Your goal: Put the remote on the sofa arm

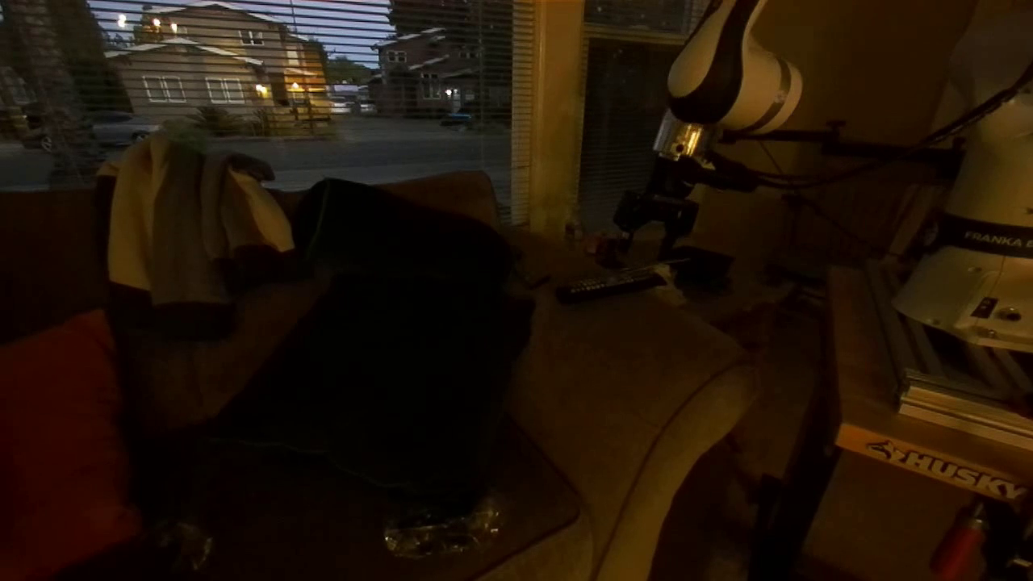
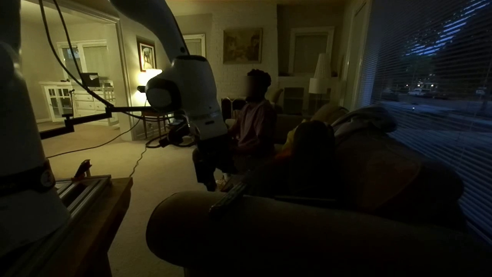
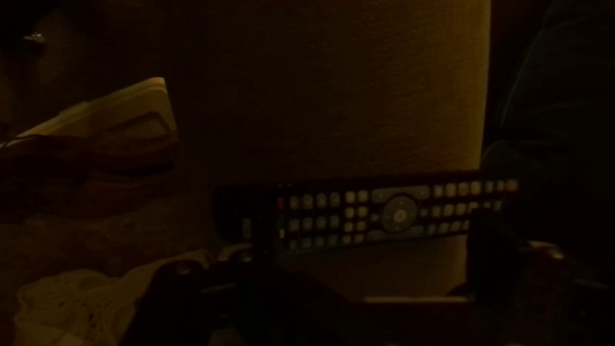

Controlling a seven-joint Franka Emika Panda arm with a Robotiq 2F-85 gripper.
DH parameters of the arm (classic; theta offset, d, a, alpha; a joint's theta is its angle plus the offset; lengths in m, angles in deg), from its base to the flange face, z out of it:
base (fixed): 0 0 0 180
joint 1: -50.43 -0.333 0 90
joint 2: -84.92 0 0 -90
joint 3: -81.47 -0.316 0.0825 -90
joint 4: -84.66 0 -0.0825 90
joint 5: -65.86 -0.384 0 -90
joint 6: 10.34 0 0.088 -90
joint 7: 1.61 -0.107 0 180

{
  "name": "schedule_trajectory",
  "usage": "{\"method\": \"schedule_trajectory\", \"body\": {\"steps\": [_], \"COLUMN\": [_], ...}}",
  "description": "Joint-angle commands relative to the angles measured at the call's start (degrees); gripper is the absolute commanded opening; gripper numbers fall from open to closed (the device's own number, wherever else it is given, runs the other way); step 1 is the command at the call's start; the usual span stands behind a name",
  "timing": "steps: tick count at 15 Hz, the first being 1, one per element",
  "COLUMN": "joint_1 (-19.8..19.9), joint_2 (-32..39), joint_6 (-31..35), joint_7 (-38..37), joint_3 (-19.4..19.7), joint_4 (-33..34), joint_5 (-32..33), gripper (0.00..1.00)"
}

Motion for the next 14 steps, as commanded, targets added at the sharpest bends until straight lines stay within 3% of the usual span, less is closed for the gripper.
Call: {"method": "schedule_trajectory", "body": {"steps": [1, 5, 8, 9, 12, 14], "joint_1": [-6.1, -9.9, -9.5, 2.0, 9.3, 10.7], "joint_2": [-6.7, -10.0, -14.7, -9.9, -10.5, -10.0], "joint_6": [-5.4, -12.8, -18.2, -14.1, -14.6, -14.6], "joint_7": [-11.1, -23.1, -31.9, -26.1, -26.8, -26.9], "joint_3": [7.2, 13.5, 13.6, 1.8, -5.6, -6.6], "joint_4": [-2.9, -0.8, 1.1, 0.8, 0.9, 0.9], "joint_5": [15.4, 33.9, 47.7, 40.1, 40.7, 41.0], "gripper": [1.00, 1.00, 1.00, 1.00, 1.00, 1.00]}}
